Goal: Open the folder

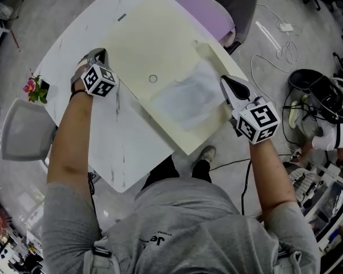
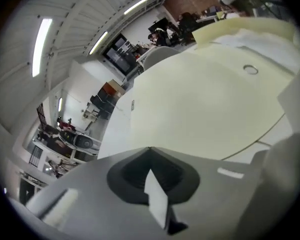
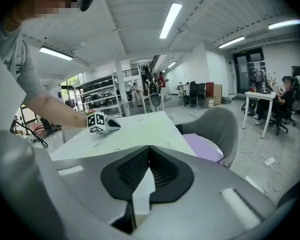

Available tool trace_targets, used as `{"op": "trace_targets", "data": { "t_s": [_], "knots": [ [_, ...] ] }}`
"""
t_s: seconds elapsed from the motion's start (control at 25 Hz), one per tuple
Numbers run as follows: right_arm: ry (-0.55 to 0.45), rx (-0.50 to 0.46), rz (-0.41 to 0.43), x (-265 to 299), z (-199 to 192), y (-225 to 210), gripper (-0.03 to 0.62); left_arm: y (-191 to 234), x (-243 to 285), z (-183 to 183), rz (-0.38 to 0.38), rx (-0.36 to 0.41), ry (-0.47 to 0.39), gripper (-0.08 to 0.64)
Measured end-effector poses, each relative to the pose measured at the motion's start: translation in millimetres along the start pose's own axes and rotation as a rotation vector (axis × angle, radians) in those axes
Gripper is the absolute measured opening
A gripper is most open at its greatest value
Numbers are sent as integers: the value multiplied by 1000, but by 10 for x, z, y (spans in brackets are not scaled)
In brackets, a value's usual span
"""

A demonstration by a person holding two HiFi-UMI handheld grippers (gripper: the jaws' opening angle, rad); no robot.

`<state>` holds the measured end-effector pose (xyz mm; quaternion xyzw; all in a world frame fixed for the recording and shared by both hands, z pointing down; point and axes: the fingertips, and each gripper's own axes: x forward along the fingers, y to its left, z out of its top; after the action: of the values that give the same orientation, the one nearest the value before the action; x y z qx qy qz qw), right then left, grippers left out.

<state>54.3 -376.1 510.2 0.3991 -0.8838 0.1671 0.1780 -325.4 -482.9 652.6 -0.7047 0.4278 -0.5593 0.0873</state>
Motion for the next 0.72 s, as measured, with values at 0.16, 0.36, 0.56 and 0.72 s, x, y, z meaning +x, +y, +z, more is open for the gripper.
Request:
{"op": "trace_targets", "data": {
  "t_s": [0.16, 0.36, 0.56, 0.72],
  "knots": [
    [-2, 4, -22, 28, -9, -79, 3, 12, 1, 45, -142, -102, 39, 6],
    [0, 0, -44, 52, 12, -131, 3, 46, -24, 59, -233, -255, 64, 6],
    [9, 3, -73, 40, 22, -202, 3, 75, -23, 85, -240, -306, 85, 6],
    [4, 0, -85, 43, 67, -245, 3, 146, -35, 98, -215, -296, 103, 6]
  ]
}}
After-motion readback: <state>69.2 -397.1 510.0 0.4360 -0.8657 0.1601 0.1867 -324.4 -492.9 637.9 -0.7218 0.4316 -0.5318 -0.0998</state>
